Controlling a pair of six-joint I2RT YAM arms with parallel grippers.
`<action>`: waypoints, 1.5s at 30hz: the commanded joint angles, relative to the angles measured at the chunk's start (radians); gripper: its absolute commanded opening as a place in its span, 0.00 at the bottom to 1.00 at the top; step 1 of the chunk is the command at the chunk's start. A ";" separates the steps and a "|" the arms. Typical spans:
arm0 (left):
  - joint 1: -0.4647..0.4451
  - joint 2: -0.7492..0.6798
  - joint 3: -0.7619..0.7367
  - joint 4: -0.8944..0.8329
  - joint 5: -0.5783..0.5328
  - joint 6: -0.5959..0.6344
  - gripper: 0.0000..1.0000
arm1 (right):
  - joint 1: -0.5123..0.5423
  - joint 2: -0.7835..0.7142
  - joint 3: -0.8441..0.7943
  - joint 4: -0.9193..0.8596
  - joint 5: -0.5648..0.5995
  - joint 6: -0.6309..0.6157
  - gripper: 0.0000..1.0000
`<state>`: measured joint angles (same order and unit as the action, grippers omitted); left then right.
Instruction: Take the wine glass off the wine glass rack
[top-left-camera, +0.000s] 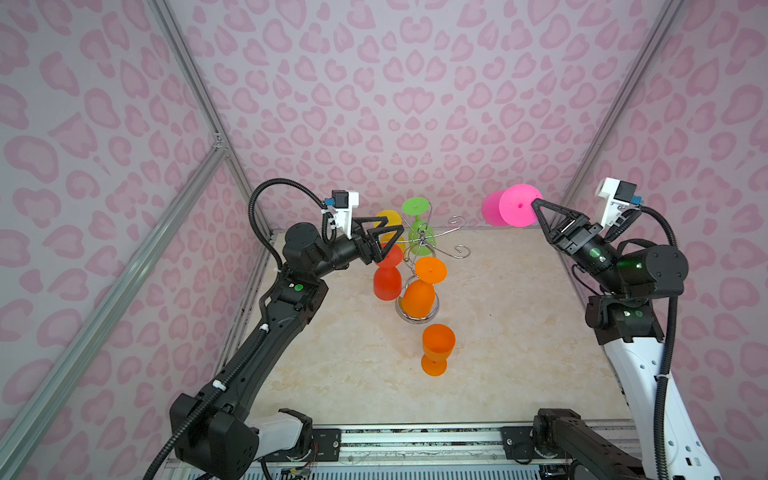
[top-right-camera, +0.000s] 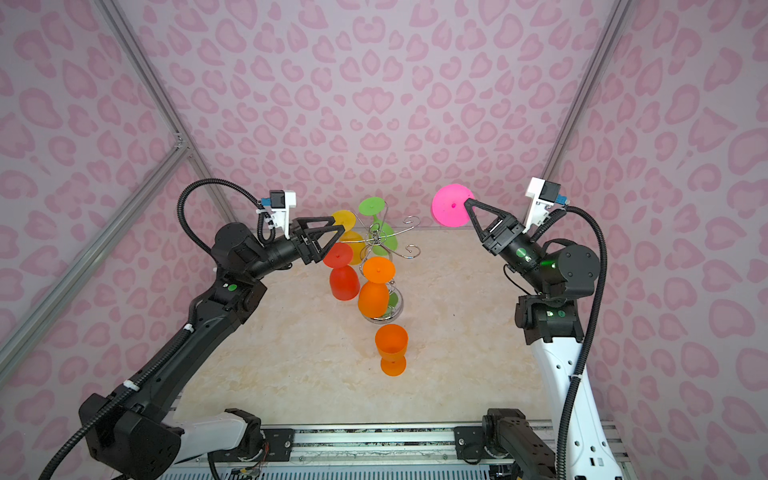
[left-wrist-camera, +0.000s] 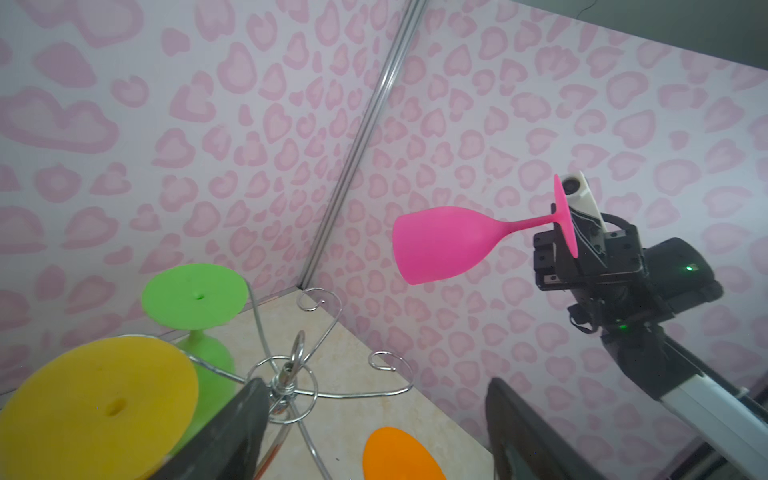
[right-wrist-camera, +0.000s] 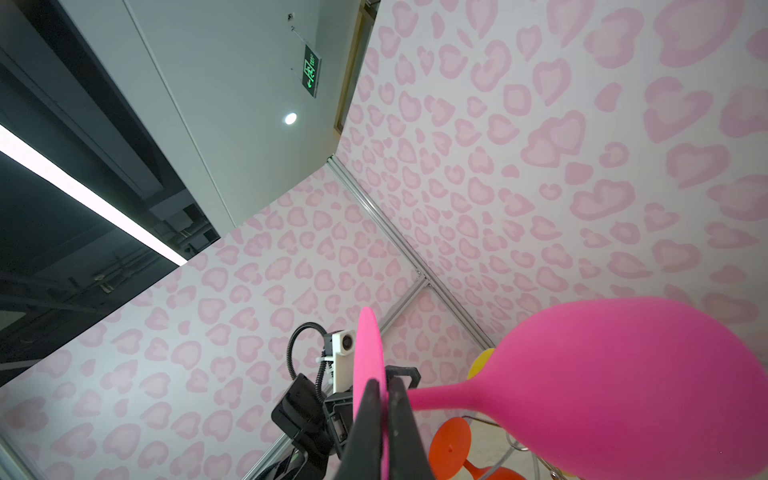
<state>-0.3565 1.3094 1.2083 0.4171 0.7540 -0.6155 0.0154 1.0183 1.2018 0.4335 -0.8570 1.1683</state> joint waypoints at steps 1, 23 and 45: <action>0.001 0.057 0.023 0.302 0.183 -0.190 0.84 | 0.071 0.031 0.011 0.164 0.025 0.047 0.00; 0.014 0.463 0.163 1.111 0.205 -0.887 0.82 | 0.298 0.174 0.016 0.398 0.050 0.188 0.00; 0.013 0.451 0.143 1.178 0.241 -0.942 0.56 | 0.364 0.381 0.061 0.680 0.061 0.394 0.00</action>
<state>-0.3428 1.7798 1.3548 1.5467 0.9768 -1.5509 0.3836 1.3735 1.2583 1.0019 -0.7998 1.4986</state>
